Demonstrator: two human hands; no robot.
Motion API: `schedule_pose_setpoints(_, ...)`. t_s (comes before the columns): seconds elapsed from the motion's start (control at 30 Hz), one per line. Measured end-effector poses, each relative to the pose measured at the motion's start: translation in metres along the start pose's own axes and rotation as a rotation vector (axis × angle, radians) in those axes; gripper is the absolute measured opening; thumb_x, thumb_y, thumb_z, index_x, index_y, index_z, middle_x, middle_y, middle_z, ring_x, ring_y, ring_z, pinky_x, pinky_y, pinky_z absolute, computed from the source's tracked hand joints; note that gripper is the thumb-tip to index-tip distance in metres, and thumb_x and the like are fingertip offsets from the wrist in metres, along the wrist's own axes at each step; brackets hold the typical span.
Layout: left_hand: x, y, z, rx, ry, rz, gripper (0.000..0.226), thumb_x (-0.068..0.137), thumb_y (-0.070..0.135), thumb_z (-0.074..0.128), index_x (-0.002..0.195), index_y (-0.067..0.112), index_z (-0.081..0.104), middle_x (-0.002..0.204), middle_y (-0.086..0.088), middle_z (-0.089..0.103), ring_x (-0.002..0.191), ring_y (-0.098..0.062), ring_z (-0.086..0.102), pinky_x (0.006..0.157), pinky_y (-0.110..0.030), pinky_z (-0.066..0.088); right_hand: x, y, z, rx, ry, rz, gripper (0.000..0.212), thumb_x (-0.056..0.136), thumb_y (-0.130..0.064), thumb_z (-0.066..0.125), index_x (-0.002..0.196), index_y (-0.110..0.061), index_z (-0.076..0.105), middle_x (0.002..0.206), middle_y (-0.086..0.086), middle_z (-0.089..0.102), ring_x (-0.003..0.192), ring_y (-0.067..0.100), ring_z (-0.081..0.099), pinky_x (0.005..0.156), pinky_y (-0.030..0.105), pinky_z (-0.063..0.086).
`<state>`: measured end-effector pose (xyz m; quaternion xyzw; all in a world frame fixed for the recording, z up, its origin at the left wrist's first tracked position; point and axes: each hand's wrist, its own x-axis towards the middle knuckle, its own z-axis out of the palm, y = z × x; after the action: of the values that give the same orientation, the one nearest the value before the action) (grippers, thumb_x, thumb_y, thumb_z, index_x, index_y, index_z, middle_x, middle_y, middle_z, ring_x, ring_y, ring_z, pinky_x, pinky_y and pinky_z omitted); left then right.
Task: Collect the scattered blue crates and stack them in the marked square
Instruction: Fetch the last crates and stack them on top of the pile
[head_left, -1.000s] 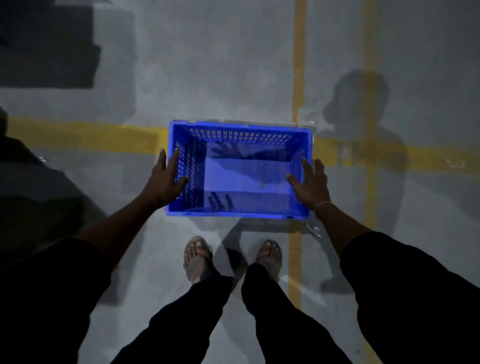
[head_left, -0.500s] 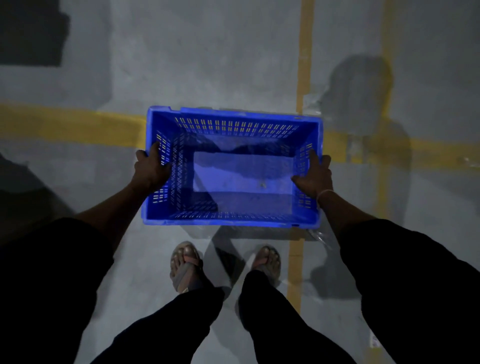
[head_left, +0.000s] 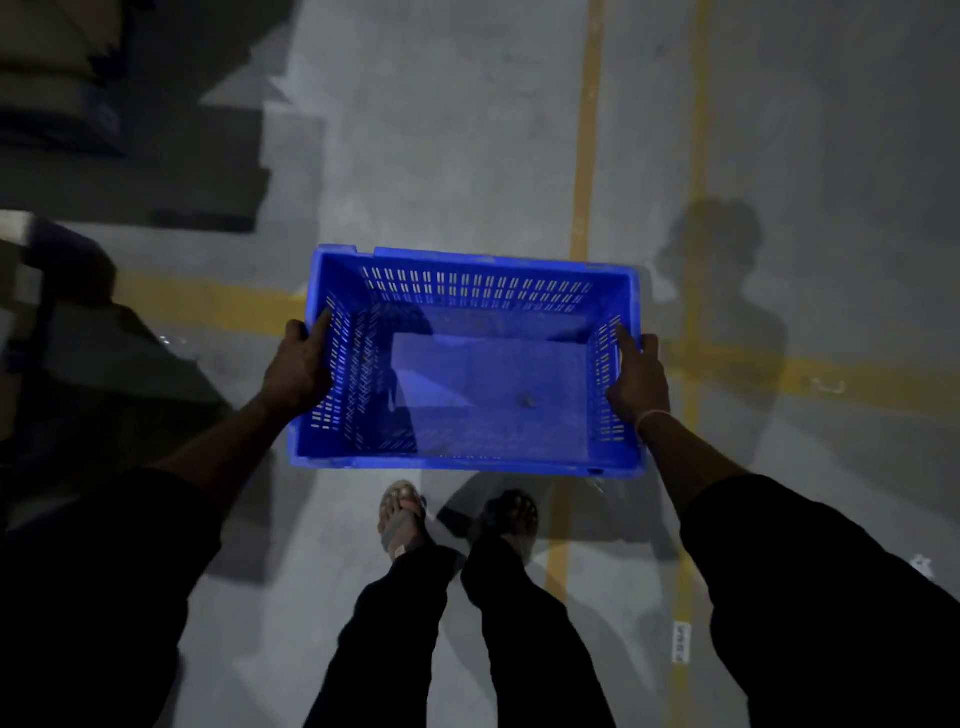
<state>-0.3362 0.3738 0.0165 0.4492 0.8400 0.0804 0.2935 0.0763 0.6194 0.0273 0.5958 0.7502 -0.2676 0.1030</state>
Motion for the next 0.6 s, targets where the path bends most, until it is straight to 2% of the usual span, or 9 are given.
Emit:
schedule_pose_setpoints(0.13, -0.058, 0.028, -0.093, 0.032, 0.012, 0.05, 0.088, 0.088, 0.01, 0.063, 0.16, 0.012, 0.011, 0.124, -0.028, 0.038, 0.076, -0.047, 0.06, 0.062, -0.055, 0.056, -0.058, -0.042, -0.093, -0.021, 0.07, -0.067, 0.082, 0.08, -0.008, 0.063, 0.152, -0.024, 0.027, 0.141, 0.014, 0.03, 0.1, 0.043, 0.057, 0.085, 0.051, 0.054)
schedule_pose_setpoints(0.27, -0.122, 0.057, -0.174, 0.018, 0.059, 0.058, 0.089, 0.092, 0.011, 0.059, 0.16, 0.018, 0.004, 0.129, -0.024, 0.034, 0.071, -0.046, 0.06, 0.063, -0.058, 0.056, -0.112, -0.081, -0.181, -0.047, 0.124, -0.14, 0.082, 0.078, -0.001, 0.058, 0.153, -0.021, 0.03, 0.143, 0.016, 0.03, 0.101, 0.046, 0.057, 0.085, 0.046, 0.05)
schedule_pose_setpoints(0.43, -0.192, 0.073, -0.234, -0.02, 0.166, 0.129, 0.086, 0.096, 0.016, 0.059, 0.16, 0.016, 0.001, 0.132, -0.026, 0.033, 0.084, -0.048, 0.06, 0.073, -0.058, 0.056, -0.165, -0.117, -0.249, -0.061, 0.204, -0.206, 0.072, 0.083, -0.001, 0.052, 0.151, -0.019, 0.035, 0.143, 0.016, 0.033, 0.102, 0.043, 0.058, 0.082, 0.043, 0.048)
schedule_pose_setpoints(0.6, -0.229, 0.069, -0.25, -0.061, 0.226, 0.074, 0.094, 0.094, 0.017, 0.063, 0.161, 0.021, -0.003, 0.138, -0.027, 0.031, 0.099, -0.042, 0.057, 0.085, -0.054, 0.053, -0.171, -0.131, -0.27, -0.055, 0.301, -0.426, 0.066, 0.082, -0.005, 0.047, 0.148, -0.008, 0.041, 0.135, 0.024, 0.039, 0.094, 0.046, 0.059, 0.082, 0.046, 0.05)
